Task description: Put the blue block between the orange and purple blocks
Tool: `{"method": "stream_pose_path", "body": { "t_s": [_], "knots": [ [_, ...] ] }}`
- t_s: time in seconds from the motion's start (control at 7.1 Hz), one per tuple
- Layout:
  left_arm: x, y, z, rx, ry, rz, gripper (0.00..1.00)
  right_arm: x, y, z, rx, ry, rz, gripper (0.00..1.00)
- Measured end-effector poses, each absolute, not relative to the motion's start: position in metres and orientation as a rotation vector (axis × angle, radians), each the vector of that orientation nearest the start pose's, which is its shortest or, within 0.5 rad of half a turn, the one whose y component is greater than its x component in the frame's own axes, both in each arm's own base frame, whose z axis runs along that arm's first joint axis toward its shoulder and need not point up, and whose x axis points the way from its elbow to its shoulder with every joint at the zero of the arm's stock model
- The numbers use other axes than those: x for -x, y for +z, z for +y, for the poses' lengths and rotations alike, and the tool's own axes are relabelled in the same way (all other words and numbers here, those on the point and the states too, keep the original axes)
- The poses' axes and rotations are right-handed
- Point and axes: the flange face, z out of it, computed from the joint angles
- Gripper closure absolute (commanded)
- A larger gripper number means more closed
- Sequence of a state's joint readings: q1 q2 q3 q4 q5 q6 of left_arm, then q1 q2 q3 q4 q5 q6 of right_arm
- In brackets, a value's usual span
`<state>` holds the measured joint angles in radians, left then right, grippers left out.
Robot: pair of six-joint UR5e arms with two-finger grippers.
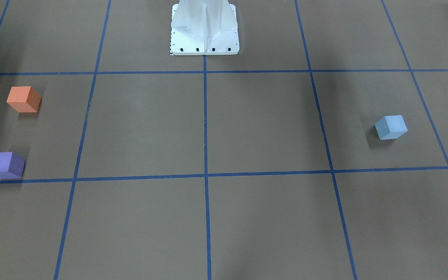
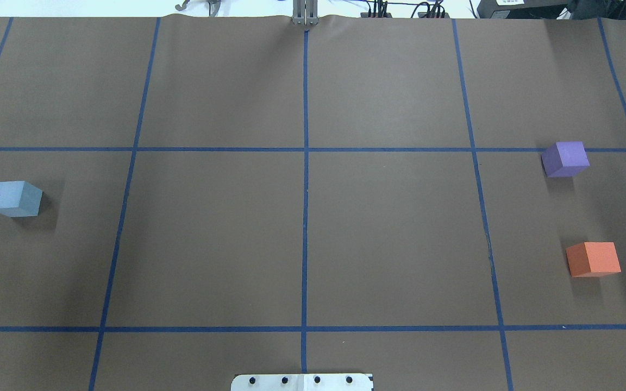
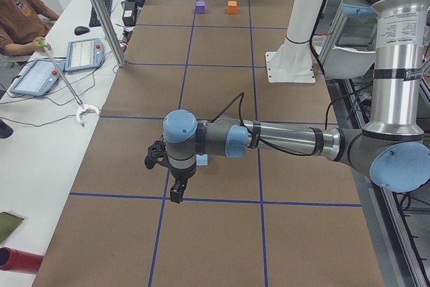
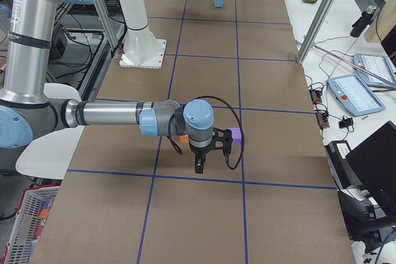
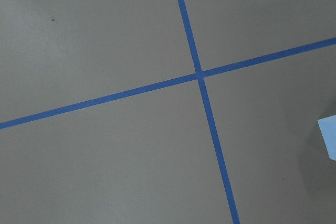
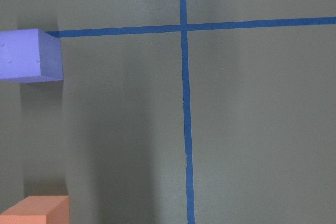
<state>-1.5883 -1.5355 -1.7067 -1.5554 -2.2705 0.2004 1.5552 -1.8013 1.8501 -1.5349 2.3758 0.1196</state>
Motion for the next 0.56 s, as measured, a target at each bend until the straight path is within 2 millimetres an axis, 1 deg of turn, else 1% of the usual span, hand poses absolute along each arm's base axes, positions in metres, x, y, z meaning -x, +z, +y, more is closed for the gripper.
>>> {"method": "stream_pose_path", "body": {
  "t_s": [0.28,0.56],
  "knots": [
    [0.077,0.610,-0.482,-0.166,0.209,0.686,0.00,-0.055,0.615,-0.400,-0.029,0.062,-0.817,0.00],
    [0.076,0.593,-0.485,-0.198,0.222,0.691,0.00,-0.055,0.614,-0.398,-0.030,0.062,-0.827,0.00]
  ]
}}
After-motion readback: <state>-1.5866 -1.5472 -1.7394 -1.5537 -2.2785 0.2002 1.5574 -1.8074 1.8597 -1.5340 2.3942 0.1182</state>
